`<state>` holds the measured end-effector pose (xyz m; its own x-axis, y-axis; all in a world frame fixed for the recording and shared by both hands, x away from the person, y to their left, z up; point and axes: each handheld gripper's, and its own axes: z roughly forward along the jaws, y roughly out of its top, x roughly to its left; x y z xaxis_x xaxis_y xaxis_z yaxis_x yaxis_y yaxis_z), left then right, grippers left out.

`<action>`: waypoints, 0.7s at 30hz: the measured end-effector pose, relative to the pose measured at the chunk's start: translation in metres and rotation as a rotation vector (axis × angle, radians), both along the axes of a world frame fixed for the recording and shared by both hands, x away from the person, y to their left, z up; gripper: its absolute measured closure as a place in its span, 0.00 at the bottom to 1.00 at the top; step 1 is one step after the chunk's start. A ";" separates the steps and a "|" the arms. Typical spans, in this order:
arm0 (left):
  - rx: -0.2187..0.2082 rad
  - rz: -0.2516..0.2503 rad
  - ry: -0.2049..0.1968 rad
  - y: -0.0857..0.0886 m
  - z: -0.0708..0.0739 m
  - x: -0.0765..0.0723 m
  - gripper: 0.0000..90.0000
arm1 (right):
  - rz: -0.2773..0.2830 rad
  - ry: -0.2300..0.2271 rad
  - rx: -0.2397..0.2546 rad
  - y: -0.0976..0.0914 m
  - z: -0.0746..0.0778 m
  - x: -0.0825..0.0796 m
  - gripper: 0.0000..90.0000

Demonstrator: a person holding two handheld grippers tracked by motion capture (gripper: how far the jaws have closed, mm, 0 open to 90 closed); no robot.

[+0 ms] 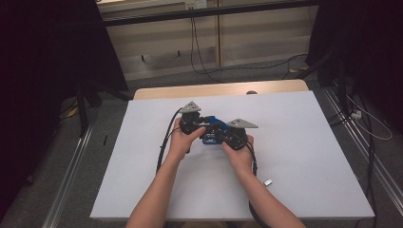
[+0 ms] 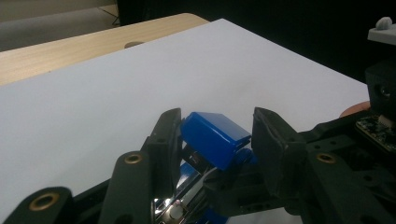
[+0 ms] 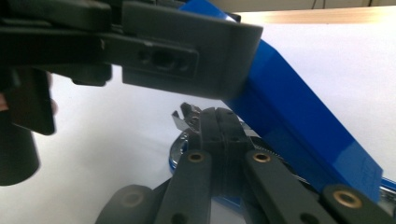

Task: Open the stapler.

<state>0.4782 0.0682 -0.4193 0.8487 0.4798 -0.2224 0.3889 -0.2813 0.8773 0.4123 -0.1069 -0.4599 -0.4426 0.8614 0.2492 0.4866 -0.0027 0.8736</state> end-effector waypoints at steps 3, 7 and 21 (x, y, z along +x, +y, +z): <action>-0.003 0.000 0.001 0.000 0.000 0.000 0.60 | -0.004 0.003 0.013 0.000 0.000 0.001 1.00; -0.002 0.000 0.000 0.001 0.000 0.000 0.60 | -0.007 0.001 0.004 0.003 -0.001 0.003 1.00; -0.011 0.002 0.008 0.001 -0.003 0.000 0.55 | -0.024 -0.005 0.018 0.005 -0.006 0.007 1.00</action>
<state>0.4781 0.0697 -0.4224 0.8461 0.4787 -0.2346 0.3963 -0.2707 0.8773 0.4197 -0.1019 -0.4655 -0.4231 0.8672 0.2627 0.4820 -0.0301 0.8757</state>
